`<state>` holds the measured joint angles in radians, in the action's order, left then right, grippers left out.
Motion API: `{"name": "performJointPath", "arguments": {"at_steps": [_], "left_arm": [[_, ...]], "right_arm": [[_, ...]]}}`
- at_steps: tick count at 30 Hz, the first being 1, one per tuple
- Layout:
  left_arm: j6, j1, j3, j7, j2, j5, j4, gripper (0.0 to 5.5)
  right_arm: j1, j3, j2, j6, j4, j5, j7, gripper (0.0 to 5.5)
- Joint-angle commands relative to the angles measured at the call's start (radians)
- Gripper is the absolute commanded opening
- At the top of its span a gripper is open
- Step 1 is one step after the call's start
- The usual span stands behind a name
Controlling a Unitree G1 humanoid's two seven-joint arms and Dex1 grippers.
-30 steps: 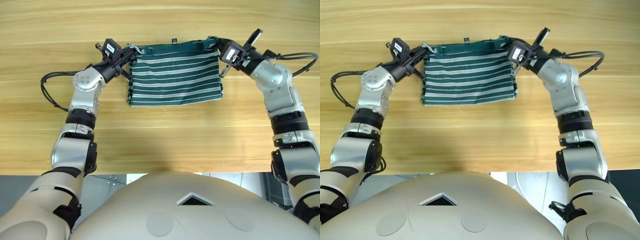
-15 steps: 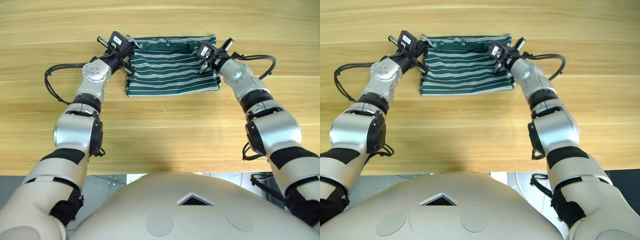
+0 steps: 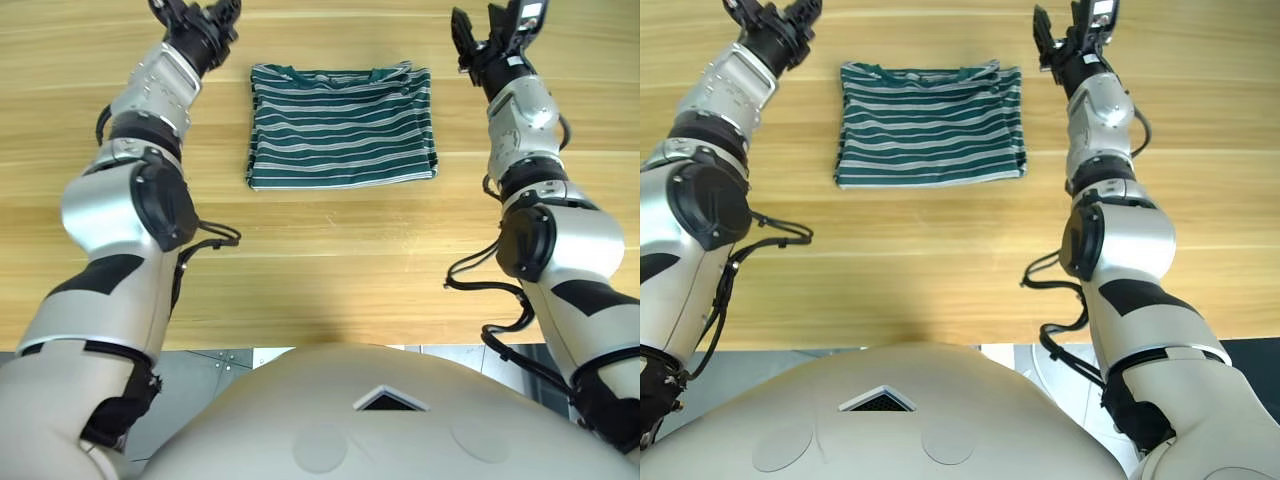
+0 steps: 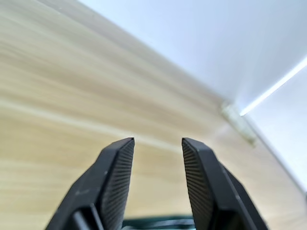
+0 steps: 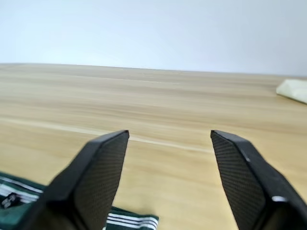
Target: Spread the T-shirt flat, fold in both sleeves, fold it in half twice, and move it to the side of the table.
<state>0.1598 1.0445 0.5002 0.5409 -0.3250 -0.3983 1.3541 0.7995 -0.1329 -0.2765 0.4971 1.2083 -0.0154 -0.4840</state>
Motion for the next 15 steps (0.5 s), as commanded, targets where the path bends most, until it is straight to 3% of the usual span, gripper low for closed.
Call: {"name": "performJointPath", "arguments": {"at_steps": [1,6,10,12,15], "left_arm": [[-0.04,-0.048,-0.013,0.043,-0.035,0.037,-0.018,1.84],[-0.195,-0.194,-0.083,0.117,-0.041,0.121,-0.042,1.84],[-0.275,-0.276,-0.085,0.162,-0.044,0.122,-0.061,1.84],[-0.312,-0.297,-0.091,0.179,-0.047,0.127,-0.073,1.84],[-0.345,-0.307,-0.102,0.194,-0.051,0.137,-0.087,1.84]], "right_arm": [[-0.233,0.192,-0.134,0.201,-0.193,0.179,-0.14,3.84],[-0.446,0.309,-0.334,0.219,-0.363,0.345,-0.185,4.83],[-0.562,0.454,-0.376,0.179,-0.448,0.492,-0.167,5.36],[-0.722,0.552,-0.409,0.227,-0.813,0.303,-0.294,5.36],[-0.856,0.65,-0.575,0.281,-1.327,-0.049,-0.372,5.36]]}}
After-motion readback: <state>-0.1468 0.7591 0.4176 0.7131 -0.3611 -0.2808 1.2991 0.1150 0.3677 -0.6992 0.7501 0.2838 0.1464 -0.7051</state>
